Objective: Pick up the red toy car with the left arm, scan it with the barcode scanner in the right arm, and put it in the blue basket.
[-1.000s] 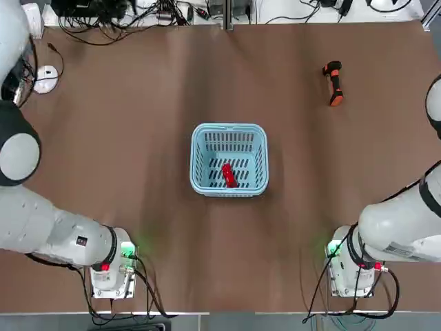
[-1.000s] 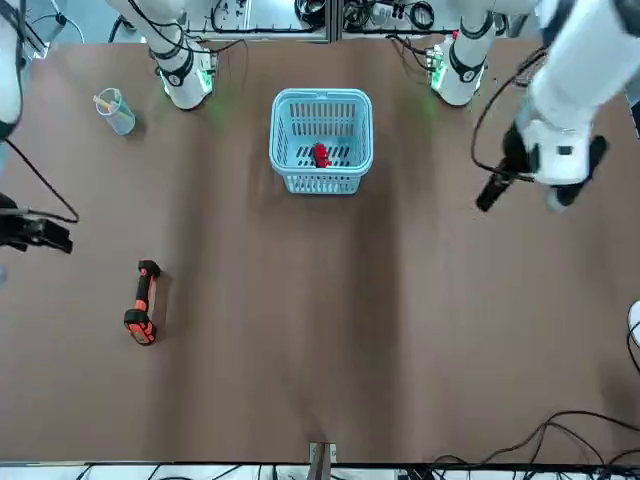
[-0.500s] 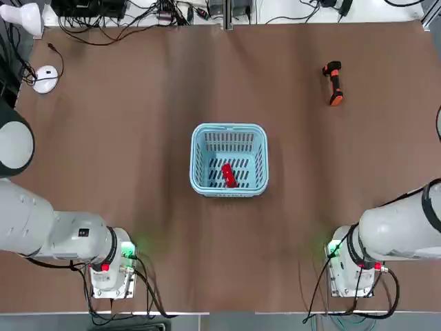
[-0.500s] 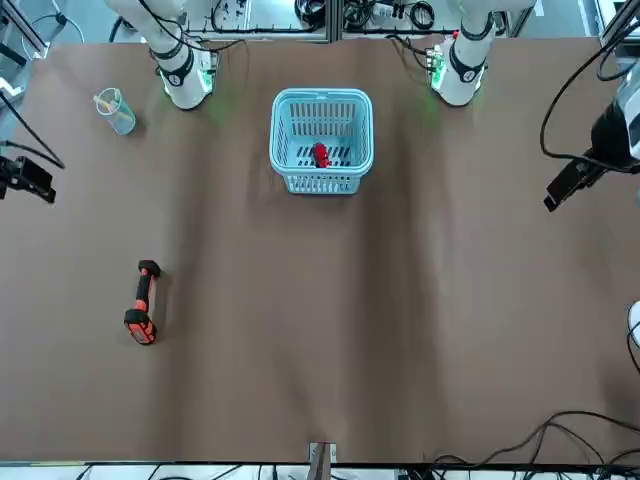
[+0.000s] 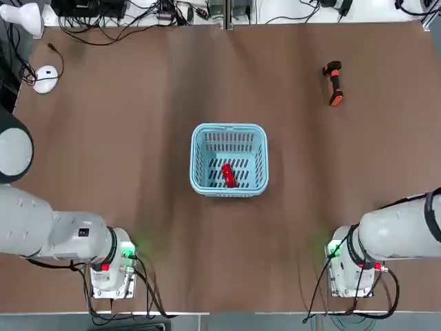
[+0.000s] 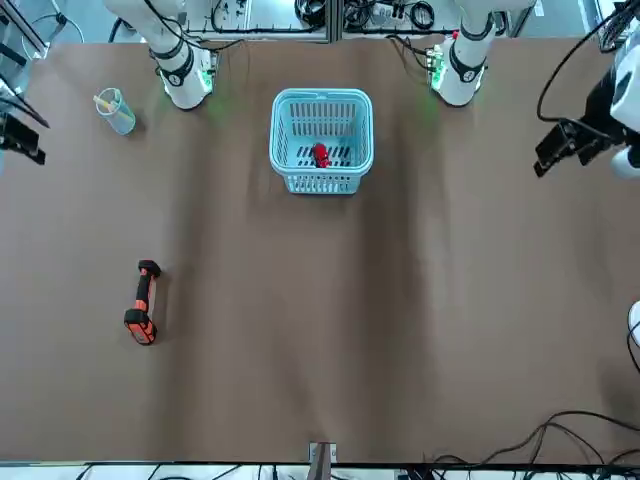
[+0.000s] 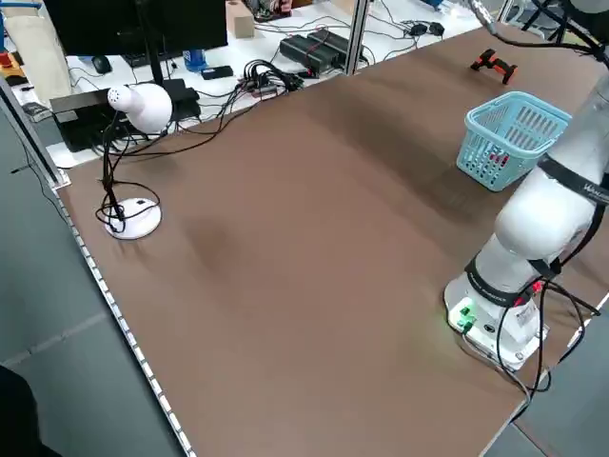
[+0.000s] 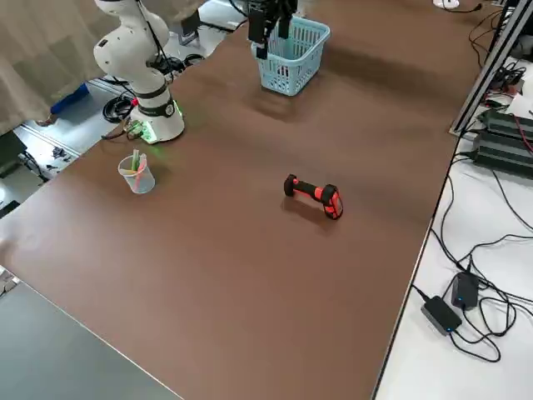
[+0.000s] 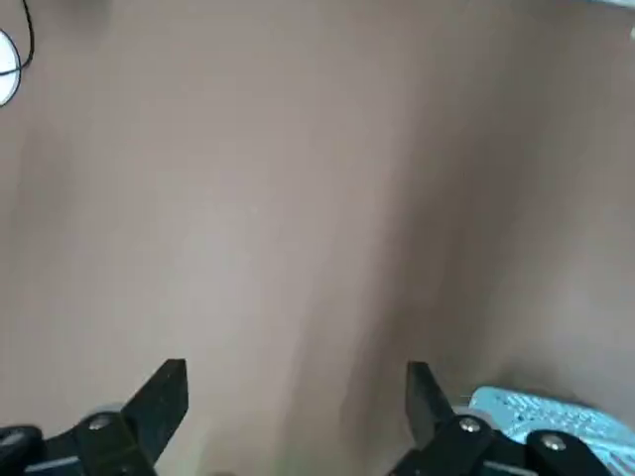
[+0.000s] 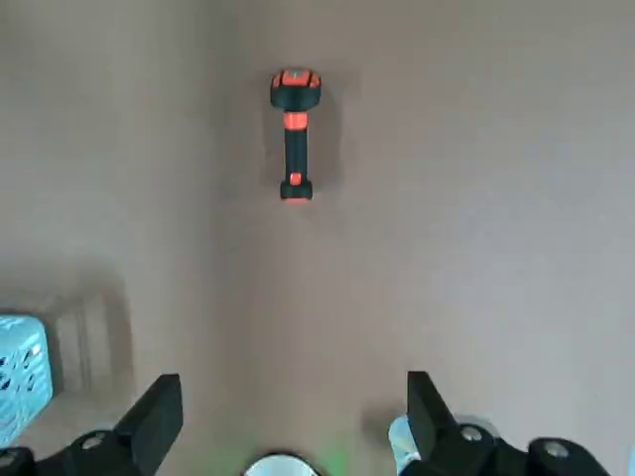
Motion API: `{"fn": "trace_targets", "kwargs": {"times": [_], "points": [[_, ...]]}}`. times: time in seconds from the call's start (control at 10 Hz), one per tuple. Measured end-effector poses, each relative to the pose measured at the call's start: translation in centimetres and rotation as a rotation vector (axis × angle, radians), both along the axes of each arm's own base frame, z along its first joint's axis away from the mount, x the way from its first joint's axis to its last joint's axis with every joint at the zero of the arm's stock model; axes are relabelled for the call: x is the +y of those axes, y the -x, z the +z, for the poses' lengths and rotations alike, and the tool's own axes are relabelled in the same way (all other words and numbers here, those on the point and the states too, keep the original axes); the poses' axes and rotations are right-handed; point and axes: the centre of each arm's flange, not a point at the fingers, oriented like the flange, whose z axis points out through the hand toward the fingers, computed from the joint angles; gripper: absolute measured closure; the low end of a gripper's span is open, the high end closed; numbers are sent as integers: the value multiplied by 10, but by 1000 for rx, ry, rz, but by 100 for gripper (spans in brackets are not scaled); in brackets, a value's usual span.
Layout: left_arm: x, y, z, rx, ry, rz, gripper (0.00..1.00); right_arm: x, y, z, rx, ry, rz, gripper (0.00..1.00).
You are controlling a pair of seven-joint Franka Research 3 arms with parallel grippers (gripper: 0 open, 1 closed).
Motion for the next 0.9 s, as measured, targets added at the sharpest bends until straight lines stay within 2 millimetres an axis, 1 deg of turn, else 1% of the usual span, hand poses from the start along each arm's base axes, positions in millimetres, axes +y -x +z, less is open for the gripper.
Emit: {"fn": "trace_targets", "kwargs": {"times": [0.1,0.3,0.4,0.7,0.9], "points": [[1,0,-3,-2,-2,-54,2,5,3,4,-2,-1,9,0],[5,-8,-22,-10,-3,-157,2,7,4,3,-1,-1,12,0],[10,-12,-30,-20,-5,-195,2,6,4,2,2,-1,12,0],[26,-20,-49,-37,-7,-204,2,7,4,0,6,-2,12,0],[32,-22,-55,-42,-7,-196,2,7,4,0,6,-2,13,0]]}}
